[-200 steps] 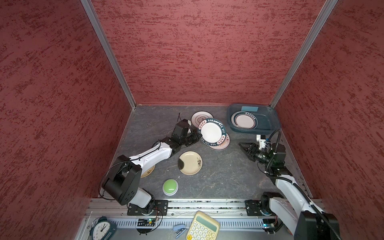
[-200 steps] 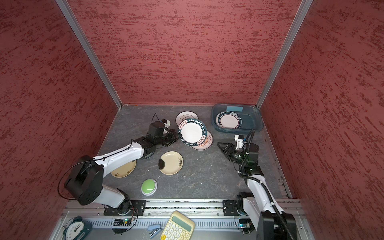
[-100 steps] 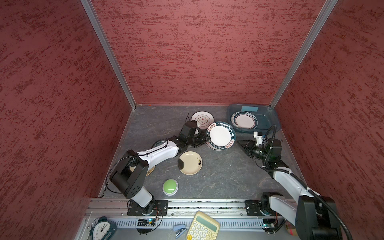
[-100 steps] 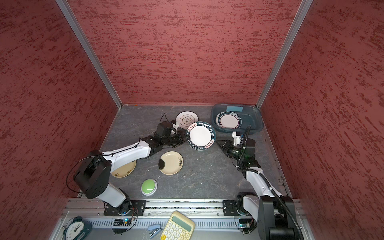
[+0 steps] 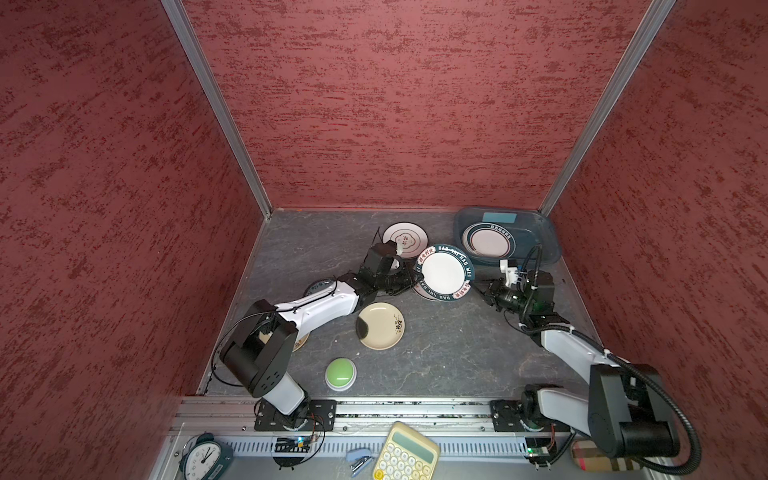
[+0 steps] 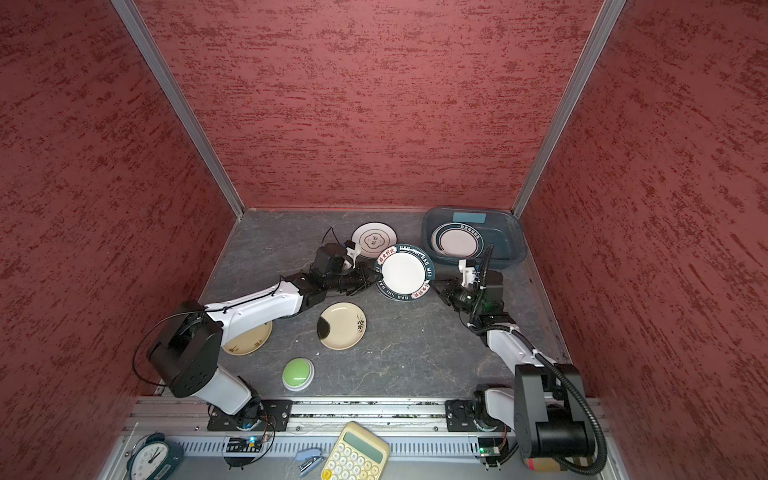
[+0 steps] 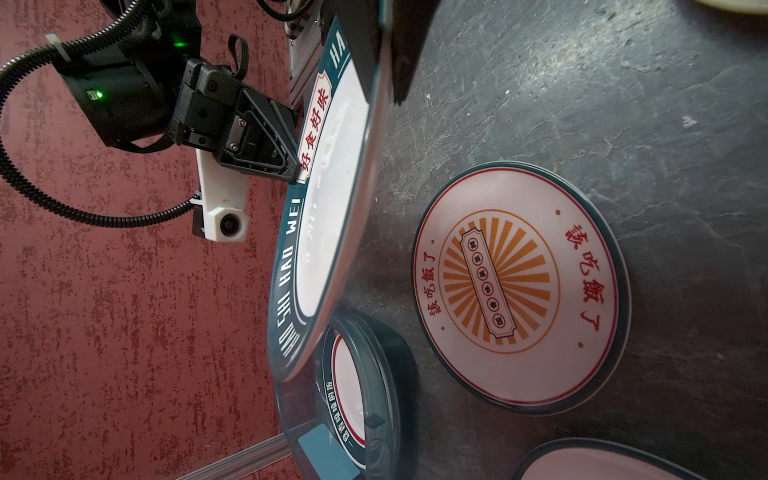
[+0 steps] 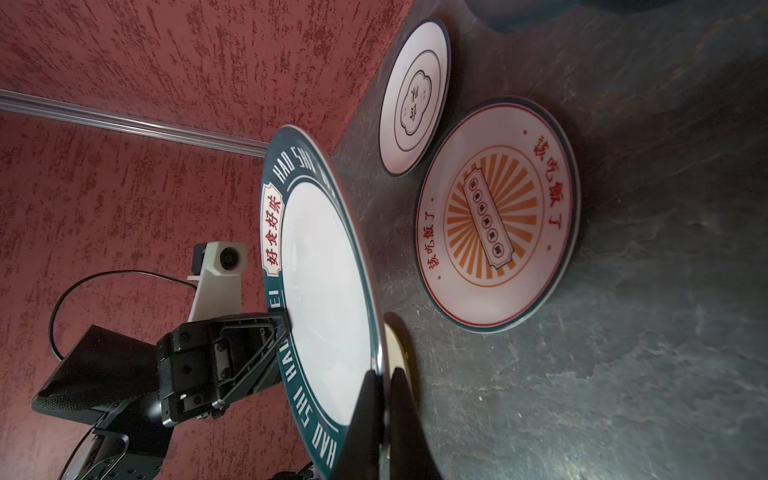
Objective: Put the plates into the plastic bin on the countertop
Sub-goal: 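Grasp the raised plate rim with the right gripper while the left gripper holds it, then carry the plate over the bin with the right gripper while the left draws back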
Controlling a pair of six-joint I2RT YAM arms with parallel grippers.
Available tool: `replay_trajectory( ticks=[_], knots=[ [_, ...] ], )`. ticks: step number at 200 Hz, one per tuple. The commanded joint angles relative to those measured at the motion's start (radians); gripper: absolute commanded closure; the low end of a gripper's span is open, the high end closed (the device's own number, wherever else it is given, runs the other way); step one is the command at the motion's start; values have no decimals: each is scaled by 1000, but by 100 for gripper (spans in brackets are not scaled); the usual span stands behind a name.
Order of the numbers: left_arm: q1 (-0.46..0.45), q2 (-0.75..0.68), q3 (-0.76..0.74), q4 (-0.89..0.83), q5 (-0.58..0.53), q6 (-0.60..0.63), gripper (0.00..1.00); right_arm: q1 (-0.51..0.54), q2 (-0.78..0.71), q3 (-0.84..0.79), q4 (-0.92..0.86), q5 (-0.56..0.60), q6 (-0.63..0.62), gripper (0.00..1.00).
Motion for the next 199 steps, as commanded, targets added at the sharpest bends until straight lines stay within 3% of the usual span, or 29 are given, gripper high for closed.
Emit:
replay_trajectory(
  ticks=[1,12,28,54,106,128,168,199],
  knots=[
    [-7,9,33,51,52,23,68,6,2,25,-7,75,4,100],
    [-8,3,29,49,51,40,55,4,-11,25,-19,101,3,100],
    [-6,-21,25,20,18,73,26,6,-34,39,-64,150,-8,100],
    [8,-71,5,-11,-44,118,0,6,-77,76,-134,232,-24,100],
    [92,-124,-39,-20,-42,169,0,4,-131,224,-347,412,-112,100],
    [96,-172,-49,-14,-40,253,1,-3,-92,305,-406,498,-149,100],
    [66,-295,-108,-28,-205,430,1,-49,57,441,-425,511,-150,100],
    [68,-371,-171,-26,-326,499,0,-84,164,522,-440,504,-156,100]
  ],
)
